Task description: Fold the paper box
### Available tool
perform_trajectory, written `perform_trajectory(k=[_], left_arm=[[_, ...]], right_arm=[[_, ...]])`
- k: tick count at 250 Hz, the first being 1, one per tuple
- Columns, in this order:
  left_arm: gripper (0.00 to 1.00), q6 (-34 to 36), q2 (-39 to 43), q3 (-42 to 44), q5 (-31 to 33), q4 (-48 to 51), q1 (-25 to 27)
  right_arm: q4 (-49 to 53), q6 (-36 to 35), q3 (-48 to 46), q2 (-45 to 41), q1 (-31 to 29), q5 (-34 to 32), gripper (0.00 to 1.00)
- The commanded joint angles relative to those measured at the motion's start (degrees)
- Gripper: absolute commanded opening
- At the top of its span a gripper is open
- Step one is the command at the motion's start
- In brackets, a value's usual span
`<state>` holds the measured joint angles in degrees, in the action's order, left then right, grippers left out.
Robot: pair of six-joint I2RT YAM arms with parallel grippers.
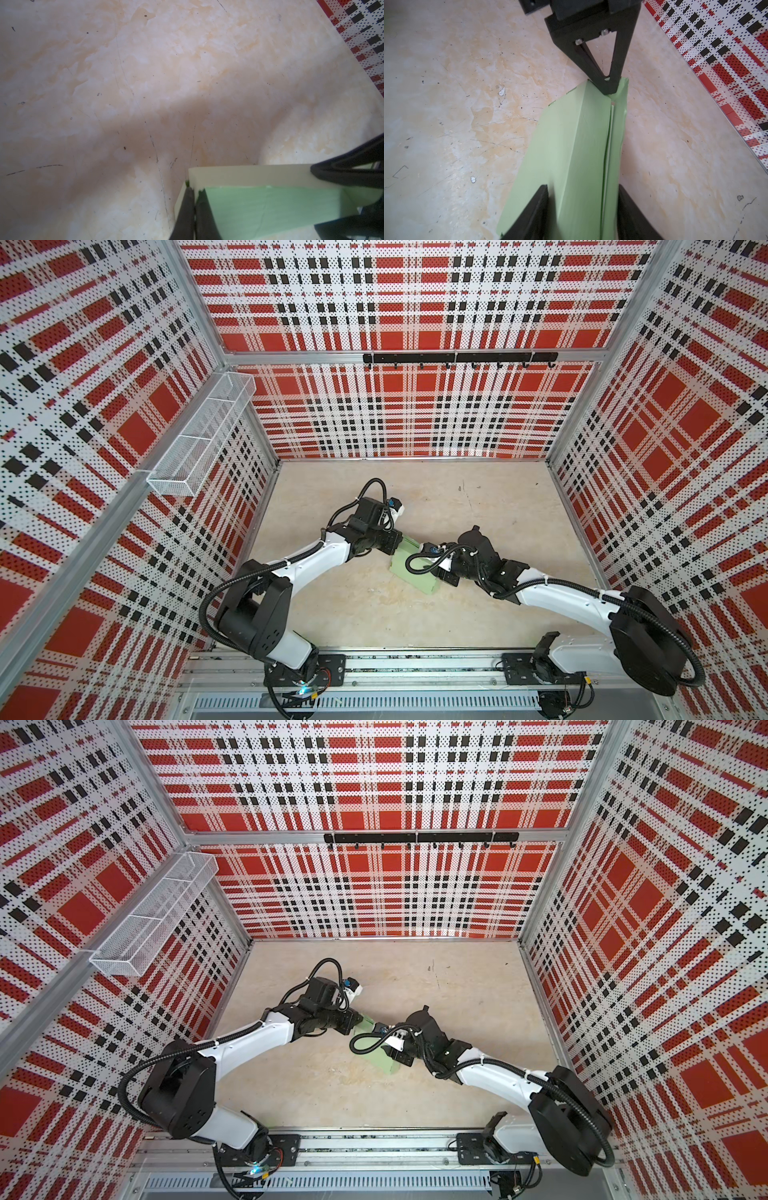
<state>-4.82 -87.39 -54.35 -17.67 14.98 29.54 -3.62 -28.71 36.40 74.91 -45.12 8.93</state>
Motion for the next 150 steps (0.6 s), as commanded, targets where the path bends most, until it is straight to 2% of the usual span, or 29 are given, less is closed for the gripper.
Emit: perform_trajectory(k=[1, 99, 150], left_arm=[[0.08, -0.59, 1.61, 0.71, -0.77, -1.19, -0.63], [0.19, -0.87, 3.46, 1.46, -2.84, -0.85, -2.44], [0.23, -0.94, 5.35, 1.70, -5.52, 0.21, -4.06]], right_arm=[[-2.96, -0.23, -1.17, -0.42, -1.45, -2.10, 0.49], [-4.77, -0.12, -1.56, 0.48, -3.33, -6.16, 0.41], [-5.96, -0.03, -1.77, 2.40, -4.93, -8.84, 0.40]])
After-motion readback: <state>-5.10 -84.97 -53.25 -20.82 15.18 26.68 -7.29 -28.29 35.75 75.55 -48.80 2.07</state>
